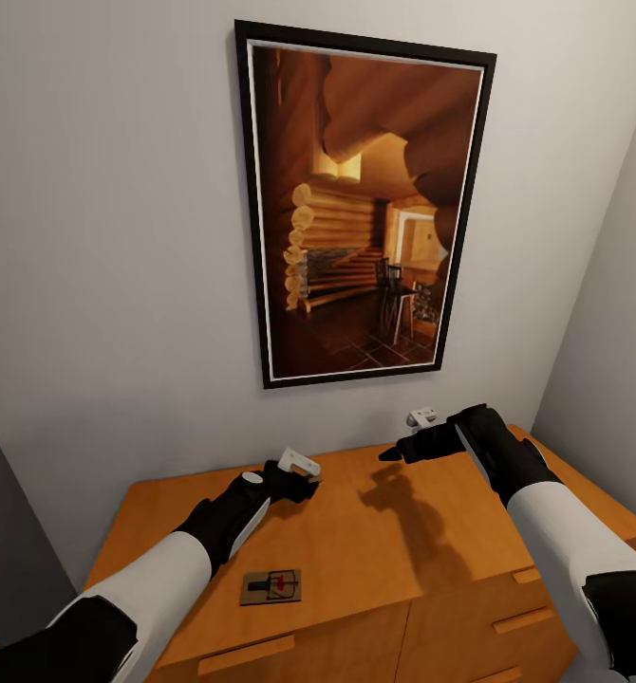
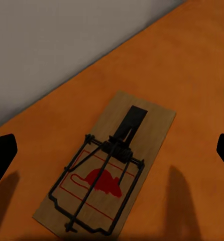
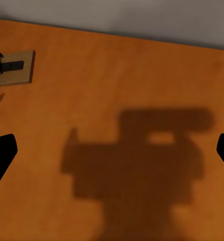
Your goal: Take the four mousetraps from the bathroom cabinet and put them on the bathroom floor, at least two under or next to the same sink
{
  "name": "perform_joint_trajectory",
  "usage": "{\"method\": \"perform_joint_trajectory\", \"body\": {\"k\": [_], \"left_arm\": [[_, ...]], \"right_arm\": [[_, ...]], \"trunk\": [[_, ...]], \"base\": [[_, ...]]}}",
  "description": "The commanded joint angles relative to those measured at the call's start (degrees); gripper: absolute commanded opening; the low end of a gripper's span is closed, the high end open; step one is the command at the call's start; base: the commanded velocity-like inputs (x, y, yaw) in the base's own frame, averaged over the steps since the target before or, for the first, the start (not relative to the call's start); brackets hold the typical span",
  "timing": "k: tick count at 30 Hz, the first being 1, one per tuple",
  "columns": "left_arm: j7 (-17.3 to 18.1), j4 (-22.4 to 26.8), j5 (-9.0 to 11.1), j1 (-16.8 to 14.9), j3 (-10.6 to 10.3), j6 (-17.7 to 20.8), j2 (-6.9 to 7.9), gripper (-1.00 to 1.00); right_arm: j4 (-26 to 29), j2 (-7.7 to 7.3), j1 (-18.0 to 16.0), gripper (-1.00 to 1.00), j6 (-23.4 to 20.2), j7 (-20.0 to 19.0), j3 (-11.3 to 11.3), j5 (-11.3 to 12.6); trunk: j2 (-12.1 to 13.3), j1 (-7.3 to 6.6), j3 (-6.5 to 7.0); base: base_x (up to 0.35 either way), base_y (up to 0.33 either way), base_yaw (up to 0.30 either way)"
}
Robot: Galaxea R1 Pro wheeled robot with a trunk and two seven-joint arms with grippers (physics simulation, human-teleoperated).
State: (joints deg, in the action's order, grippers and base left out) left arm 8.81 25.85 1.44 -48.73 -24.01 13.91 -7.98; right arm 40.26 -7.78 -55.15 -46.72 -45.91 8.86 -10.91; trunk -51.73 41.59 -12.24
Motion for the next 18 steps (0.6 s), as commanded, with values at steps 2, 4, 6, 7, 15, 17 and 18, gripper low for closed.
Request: {"method": "perform_joint_trajectory", "body": {"k": [2,4,6,7,15,17,18], "left_arm": [[0.0,0.1,0.1,0.0,-0.2,0.3,0.00,1.00],[0.0,0.1,0.1,0.0,-0.2,0.3,0.00,1.00],[0.0,0.1,0.1,0.0,-0.2,0.3,0.02,1.00],[0.0,0.1,0.1,0.0,-0.2,0.3,0.03,1.00],[-0.2,0.1,0.1,0.0,-0.2,0.4,0.00,1.00],[-0.2,0.1,0.0,0.0,-0.2,0.4,0.01,1.00],[-0.3,0.1,0.0,0.0,-0.2,0.4,0.02,1.00]], "right_arm": [[0.1,-0.04,0.0,1.00,0.0,-0.5,0.1,-0.6],[0.1,-0.04,0.0,1.00,0.0,-0.4,0.1,-0.6],[0.1,-0.04,0.0,1.00,0.0,-0.4,0.1,-0.6],[0.1,-0.04,0.0,1.00,0.0,-0.4,0.1,-0.6],[0.1,-0.04,0.0,1.00,0.0,-0.4,0.1,-0.6],[0.1,-0.04,0.0,1.00,0.0,-0.4,0.1,-0.6],[0.1,-0.04,0.0,1.00,0.0,-0.4,0.1,-0.6]], "trunk": [[-0.1,0.01,-0.09],[-0.1,0.01,-0.09],[-0.1,0.01,-0.09],[-0.1,0.01,-0.09],[-0.1,0.01,-0.09],[-0.5,0.23,-0.27],[-0.9,0.45,-0.45]], "base": [[0.000,0.000,0.000],[0.000,0.000,0.000],[0.000,0.000,0.000],[0.000,0.000,0.000],[0.000,0.000,0.000],[0.000,0.000,0.000],[0.000,0.000,0.000]]}}
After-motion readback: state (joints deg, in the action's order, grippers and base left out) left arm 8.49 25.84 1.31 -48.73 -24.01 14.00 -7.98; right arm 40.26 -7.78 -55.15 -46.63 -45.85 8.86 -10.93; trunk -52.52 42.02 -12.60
